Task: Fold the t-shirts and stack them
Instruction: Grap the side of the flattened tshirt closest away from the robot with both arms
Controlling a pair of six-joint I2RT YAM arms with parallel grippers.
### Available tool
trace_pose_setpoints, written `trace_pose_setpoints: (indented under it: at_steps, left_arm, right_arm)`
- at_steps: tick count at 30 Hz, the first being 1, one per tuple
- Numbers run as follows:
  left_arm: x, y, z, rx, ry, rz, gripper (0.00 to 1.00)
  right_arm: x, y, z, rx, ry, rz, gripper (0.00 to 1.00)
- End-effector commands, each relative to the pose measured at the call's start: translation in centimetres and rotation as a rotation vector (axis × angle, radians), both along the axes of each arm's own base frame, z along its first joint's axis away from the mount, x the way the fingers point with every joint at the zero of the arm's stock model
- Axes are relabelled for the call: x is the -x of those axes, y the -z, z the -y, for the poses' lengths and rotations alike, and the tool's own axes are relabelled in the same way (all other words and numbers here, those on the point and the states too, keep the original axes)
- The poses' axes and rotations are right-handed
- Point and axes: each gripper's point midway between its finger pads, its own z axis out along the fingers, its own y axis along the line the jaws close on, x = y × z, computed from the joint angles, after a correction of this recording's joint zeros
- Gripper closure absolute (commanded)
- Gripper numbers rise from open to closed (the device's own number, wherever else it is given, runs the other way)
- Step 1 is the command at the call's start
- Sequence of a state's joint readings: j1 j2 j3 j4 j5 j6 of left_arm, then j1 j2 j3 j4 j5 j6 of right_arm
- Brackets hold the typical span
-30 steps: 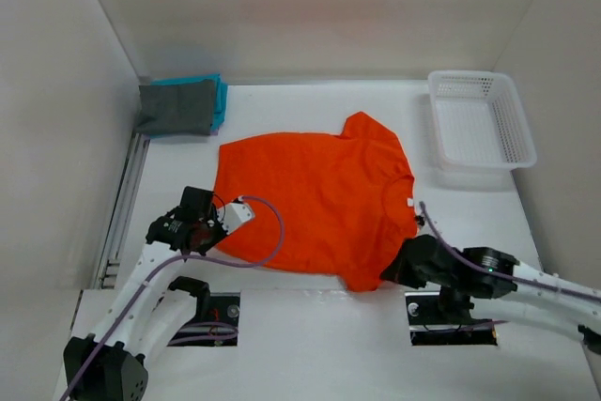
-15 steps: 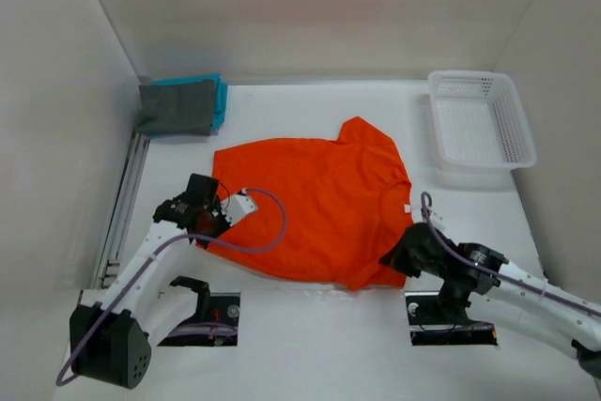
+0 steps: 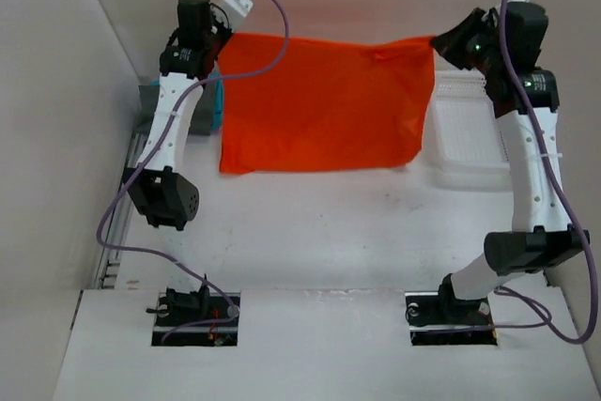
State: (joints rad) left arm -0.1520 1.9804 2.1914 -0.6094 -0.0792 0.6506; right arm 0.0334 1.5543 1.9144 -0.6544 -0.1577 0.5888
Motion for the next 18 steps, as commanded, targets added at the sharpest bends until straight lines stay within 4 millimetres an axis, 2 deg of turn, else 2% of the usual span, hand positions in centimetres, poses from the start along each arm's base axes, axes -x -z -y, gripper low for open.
trace_pose_setpoints:
  at_steps: [1, 3, 5, 8, 11, 14, 18]
  left_arm:
    - [2.6, -11.4, -1.2, 0.009, -0.052, 0.265, 1.0]
    - [3.5, -11.3, -1.1, 0.005, -0.041, 0.279, 1.0]
    - [4.6, -10.2, -1.2, 0.005, -0.037, 0.271, 1.0]
    - [7.2, -7.1, -1.4, -0.01, -0.019, 0.228, 0.99]
    - [10.2, -2.1, -1.3, -0.04, 0.017, 0.136, 0.98]
    - [13.5, 4.4, -1.2, -0.092, 0.052, 0.009, 0.98]
    - [19.3, 13.4, -1.2, -0.139, 0.093, -0.186, 0.98]
  right_arm:
    - [3.3, -5.8, -0.8, 0.114, -0.059, 0.127, 1.0]
    - [4.3, -6.0, -0.9, 0.121, -0.046, 0.144, 1.0]
    - [5.3, -5.2, -1.0, 0.126, -0.041, 0.144, 1.0]
    - [8.0, -2.0, -1.4, 0.12, -0.035, 0.122, 1.0]
    - [11.2, 3.7, -1.6, 0.106, -0.02, 0.048, 1.0]
    - [14.9, 10.2, -2.5, 0.087, -0.031, -0.048, 1.0]
    - [20.4, 18.5, -4.6, 0.012, -0.07, -0.193, 1.0]
